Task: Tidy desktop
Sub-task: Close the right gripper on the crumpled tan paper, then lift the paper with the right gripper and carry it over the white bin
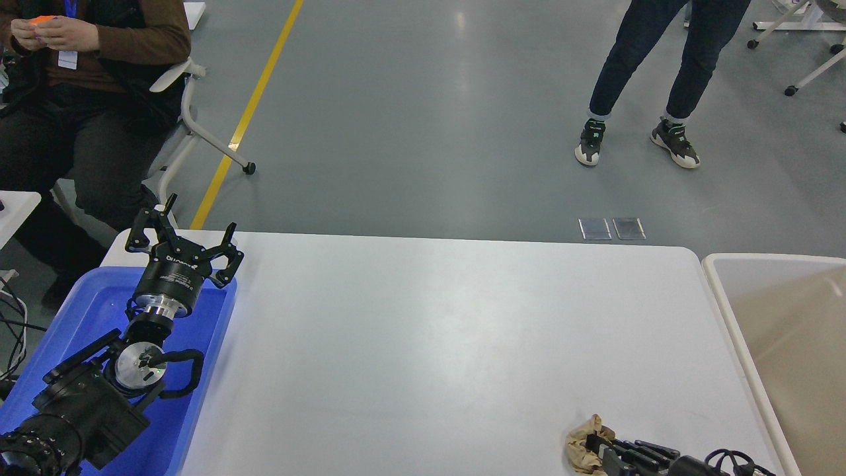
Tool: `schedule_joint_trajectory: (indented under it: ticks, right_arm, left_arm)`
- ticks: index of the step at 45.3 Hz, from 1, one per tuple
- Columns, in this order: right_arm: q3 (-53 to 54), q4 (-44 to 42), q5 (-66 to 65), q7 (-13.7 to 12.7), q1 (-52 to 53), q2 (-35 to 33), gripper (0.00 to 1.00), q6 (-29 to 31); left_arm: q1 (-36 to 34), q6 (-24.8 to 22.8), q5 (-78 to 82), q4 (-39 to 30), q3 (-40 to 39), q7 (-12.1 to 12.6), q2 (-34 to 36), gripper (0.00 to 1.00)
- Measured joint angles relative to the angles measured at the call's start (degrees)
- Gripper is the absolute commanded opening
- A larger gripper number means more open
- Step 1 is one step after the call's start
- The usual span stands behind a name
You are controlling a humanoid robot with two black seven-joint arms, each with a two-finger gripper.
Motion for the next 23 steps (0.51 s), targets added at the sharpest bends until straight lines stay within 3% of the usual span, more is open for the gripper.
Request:
schedule_joint_trajectory:
  ticks: [13,23]
  right_arm:
    - [0.72,2.42,3.35,1.71,0.43,-1.80,0.00,0.24]
    - [1.81,12.35,16.30,4.10,5.75,-11.70,0.00,6.59]
  left_arm:
    - [0.00,0.00,0.00,0.00,0.00,0.00,0.01,1.00]
    - [0.00,0.00,0.02,0.00,0.00,0.00,0.00,1.00]
